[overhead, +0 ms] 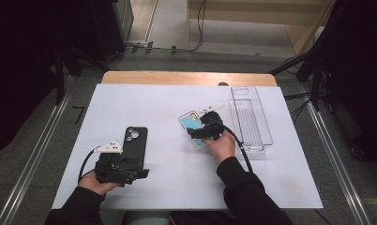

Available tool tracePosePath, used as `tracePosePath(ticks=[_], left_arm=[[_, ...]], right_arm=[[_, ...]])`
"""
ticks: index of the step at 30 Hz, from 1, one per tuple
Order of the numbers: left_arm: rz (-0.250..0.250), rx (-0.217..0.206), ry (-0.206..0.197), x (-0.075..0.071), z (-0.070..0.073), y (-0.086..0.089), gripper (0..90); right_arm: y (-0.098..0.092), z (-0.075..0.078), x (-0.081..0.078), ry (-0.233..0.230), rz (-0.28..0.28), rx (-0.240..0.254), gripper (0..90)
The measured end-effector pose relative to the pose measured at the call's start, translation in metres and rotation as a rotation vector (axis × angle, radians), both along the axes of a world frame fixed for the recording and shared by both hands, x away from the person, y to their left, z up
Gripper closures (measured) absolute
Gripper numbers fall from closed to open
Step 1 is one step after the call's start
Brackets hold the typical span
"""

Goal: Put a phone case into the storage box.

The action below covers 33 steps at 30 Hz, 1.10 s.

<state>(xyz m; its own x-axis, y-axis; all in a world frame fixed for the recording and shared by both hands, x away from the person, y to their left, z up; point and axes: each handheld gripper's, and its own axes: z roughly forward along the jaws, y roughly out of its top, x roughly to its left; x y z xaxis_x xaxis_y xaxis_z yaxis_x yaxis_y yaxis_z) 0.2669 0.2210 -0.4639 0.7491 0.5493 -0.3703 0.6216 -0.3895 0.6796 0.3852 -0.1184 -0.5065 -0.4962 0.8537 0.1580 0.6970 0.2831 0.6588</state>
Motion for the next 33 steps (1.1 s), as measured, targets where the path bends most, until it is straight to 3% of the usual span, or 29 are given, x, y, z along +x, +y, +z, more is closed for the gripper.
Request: tracePosePath(ticks=[6,14,27,33], left_arm=[[0.001,0.001,0.001,0.0,0.0,0.0,23.6],[0.0,0.002,0.0,0.0,0.0,0.0,23.6],[0.002,0.003,0.002,0.0,0.0,0.0,23.6],[0.006,0.001,0.003,0.0,0.0,0.0,23.6]], right_arm=[[0.003,-0.005,-0.001,0.0,-0.005,-0.021,12.7],[0.012,-0.009,-0.007,-0.063,0.012,-0.12,12.4],[0.012,-0.008,-0.006,-0.054,0.011,-0.12,14.5],[0.007,-0.004,-0.005,-0.035,0.02,-0.097,14.8]])
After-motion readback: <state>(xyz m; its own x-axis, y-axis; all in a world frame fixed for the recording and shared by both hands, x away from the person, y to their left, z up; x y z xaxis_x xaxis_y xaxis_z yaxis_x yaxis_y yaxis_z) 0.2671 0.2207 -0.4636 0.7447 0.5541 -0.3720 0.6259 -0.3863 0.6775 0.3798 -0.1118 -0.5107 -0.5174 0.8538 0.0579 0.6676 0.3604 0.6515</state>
